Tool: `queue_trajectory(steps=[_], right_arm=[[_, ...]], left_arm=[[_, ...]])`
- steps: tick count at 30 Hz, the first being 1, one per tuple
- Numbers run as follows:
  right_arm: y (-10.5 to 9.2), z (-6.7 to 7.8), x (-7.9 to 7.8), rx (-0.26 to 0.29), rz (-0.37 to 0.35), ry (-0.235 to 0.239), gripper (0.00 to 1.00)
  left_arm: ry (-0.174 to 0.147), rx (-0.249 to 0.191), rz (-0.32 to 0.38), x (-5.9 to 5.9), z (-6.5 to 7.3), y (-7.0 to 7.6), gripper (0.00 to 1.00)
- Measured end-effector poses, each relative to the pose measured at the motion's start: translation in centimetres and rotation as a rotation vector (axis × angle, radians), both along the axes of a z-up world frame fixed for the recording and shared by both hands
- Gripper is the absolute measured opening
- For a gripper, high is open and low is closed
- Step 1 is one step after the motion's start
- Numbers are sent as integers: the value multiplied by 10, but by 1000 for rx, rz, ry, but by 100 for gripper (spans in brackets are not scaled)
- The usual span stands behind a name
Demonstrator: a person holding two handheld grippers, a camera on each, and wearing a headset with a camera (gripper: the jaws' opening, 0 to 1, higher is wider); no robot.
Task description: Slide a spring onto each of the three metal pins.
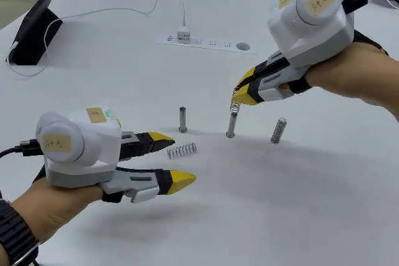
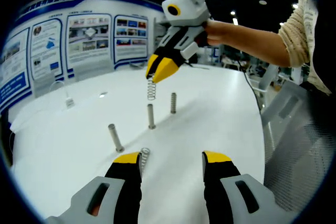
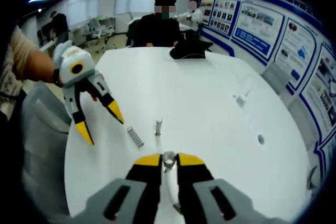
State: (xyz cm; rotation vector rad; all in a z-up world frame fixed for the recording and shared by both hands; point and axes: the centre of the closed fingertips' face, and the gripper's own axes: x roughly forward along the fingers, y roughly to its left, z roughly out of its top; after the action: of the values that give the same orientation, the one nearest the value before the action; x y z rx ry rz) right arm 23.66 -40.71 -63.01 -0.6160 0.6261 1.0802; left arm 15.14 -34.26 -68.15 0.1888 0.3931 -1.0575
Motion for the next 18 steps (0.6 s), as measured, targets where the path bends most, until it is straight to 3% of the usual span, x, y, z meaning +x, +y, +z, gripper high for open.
queue_trajectory(steps=[18], right_arm=[[-3, -23, 7, -3, -30, 46, 12]], left_arm=[[13, 3, 22, -1, -2, 5, 47]])
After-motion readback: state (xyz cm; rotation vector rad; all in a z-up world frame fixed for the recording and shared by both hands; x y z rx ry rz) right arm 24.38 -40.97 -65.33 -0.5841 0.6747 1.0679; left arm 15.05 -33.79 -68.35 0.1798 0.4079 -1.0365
